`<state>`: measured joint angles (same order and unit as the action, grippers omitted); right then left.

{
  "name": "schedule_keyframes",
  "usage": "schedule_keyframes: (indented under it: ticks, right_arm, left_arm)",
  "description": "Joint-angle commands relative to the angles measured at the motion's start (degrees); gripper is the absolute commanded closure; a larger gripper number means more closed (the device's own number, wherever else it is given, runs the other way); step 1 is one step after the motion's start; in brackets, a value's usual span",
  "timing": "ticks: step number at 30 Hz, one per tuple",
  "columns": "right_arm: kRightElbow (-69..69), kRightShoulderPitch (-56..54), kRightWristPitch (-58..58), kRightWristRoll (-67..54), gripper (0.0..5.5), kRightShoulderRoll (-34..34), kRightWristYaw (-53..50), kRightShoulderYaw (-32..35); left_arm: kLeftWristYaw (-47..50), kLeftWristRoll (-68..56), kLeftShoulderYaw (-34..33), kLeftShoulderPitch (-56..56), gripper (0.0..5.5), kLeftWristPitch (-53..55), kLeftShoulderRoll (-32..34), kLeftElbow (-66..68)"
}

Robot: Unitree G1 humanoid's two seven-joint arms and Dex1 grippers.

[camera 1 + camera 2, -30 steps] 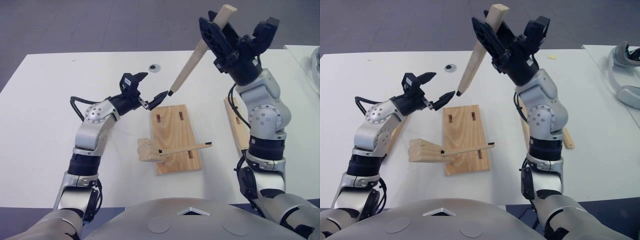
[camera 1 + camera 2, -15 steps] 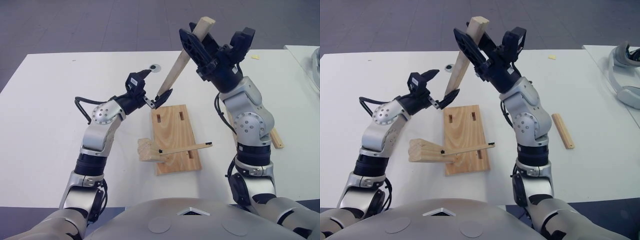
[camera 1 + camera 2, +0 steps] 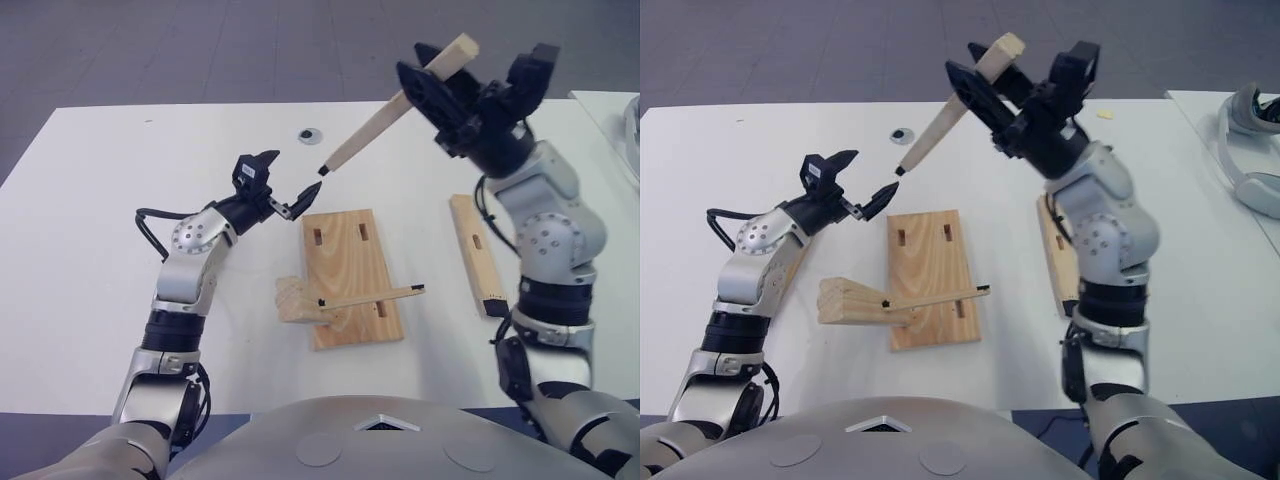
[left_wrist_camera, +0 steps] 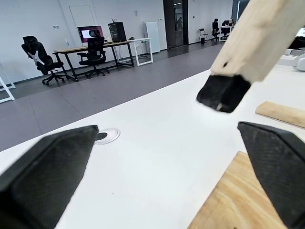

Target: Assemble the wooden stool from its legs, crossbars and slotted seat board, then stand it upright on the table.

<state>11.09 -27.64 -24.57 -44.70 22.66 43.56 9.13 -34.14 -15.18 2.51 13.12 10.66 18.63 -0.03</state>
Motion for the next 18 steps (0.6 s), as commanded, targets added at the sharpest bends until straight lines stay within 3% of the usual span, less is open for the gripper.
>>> schedule_keyframes:
  ticks: [1, 4, 9, 18]
  right_arm:
    - [-4.4, -1.1, -1.1, -0.2, 3.43, 9.9, 12.8, 1.6]
    - [-2.7, 3.0, -4.9, -1.2, 3.43, 16.7, 20.9, 0.8]
    - [5.7, 14.4, -11.4, -5.1, 3.43, 22.4, 28.9, 0.0]
    - [8.9, 16.5, -15.1, -13.5, 3.43, 20.9, 25.3, 5.4]
  left_arm:
    - [-1.5, -0.1, -1.3, -1.5, 0.10, -0.4, 1.6, 1.4]
    - [-1.9, -0.1, -2.1, -2.1, 0.10, -0.4, 2.2, 2.1]
    - [-3.0, 0.0, -2.6, -2.2, 0.10, -0.3, 3.0, 2.8]
    - [-4.3, -0.2, -2.8, -3.0, 0.10, 0.1, 3.3, 2.6]
